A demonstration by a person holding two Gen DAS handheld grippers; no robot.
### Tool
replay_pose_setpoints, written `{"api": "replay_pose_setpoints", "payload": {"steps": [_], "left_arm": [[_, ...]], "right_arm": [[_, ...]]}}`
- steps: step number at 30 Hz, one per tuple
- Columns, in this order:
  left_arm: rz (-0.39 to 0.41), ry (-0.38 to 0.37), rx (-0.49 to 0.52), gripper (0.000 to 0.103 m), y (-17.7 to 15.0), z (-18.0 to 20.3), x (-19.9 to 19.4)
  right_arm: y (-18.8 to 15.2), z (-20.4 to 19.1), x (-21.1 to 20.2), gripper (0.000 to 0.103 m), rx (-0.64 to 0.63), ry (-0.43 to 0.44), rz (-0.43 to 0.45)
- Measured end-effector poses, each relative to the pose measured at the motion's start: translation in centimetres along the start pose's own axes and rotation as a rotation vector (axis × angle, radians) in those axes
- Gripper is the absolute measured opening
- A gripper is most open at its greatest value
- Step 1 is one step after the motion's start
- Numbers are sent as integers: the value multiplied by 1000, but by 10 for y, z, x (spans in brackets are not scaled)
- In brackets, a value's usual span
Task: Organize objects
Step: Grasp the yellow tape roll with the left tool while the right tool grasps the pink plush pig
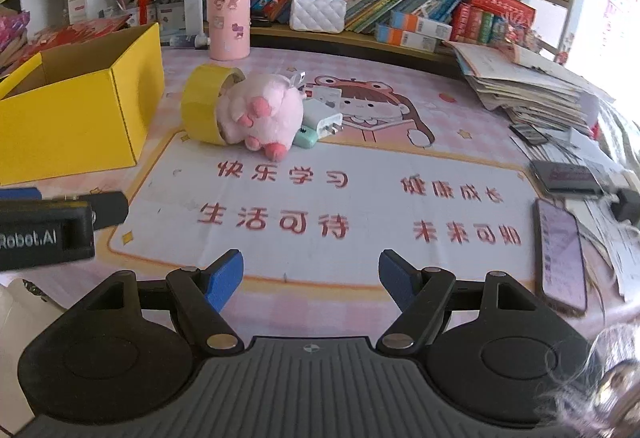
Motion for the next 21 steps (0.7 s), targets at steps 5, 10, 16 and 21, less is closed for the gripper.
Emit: {"api": "replay_pose_setpoints", "payload": {"steps": [5, 10, 16, 21], "left_arm": [[43, 30, -13, 92, 23, 13, 17], [77, 45, -7, 91, 45, 30, 33], [109, 72, 13, 90, 66, 47, 57], [117, 96, 53, 87, 83, 61, 80]], "right_arm": [[16, 13, 20, 73, -35, 38, 19], [31, 25, 38, 73, -62, 86, 41], [46, 30, 55, 74, -127, 151, 96], [62, 32, 70, 78, -191, 201, 167]]}}
Point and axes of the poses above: each gripper's, at about its wrist camera, not at the fingertips, and x roughly the way its jaws point, z to its right, y to its top, the point moved 1 cm from there along x, roughly the way its jaws point, and after that the axes turned 5 degrees about -x, right-handed, at the moved point
